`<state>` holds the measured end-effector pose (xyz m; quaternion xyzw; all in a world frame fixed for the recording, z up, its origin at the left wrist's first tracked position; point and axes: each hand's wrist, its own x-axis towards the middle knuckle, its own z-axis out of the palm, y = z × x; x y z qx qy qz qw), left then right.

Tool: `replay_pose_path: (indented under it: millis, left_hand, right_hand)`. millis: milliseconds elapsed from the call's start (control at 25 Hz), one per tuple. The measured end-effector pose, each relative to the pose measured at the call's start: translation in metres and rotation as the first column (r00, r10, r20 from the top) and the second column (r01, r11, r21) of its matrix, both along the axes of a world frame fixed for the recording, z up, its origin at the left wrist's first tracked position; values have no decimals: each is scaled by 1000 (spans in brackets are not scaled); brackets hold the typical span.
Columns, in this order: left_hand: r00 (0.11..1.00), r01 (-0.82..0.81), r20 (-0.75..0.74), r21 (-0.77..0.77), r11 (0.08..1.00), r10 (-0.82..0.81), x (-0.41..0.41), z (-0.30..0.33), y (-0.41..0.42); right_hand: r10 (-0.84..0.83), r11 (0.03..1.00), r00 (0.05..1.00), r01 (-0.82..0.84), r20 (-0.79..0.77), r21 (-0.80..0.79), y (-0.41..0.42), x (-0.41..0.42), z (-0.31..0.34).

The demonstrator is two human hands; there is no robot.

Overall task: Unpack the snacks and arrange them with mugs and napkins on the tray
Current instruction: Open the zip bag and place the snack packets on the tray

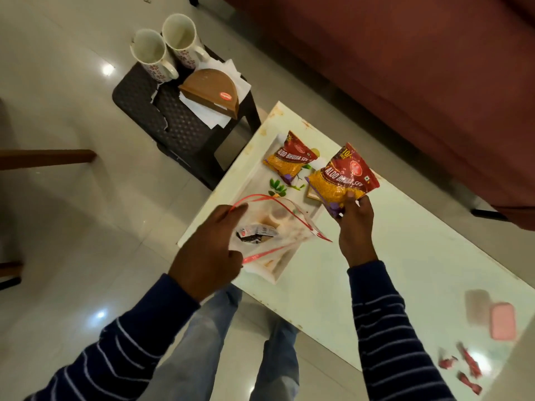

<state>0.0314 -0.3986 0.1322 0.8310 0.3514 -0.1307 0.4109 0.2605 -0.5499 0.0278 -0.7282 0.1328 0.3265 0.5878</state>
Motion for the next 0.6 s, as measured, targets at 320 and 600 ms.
replay_pose_path:
  millis: [320, 600]
  left_hand:
    - [998, 33, 62, 13, 999, -33, -9, -11, 5]
    - [997, 32, 73, 51, 998, -36, -15, -11, 10]
  right_hand:
    - [60, 968, 997, -72, -54, -239, 21, 36, -133]
    - [167, 950, 906, -43, 388, -309, 22, 15, 3]
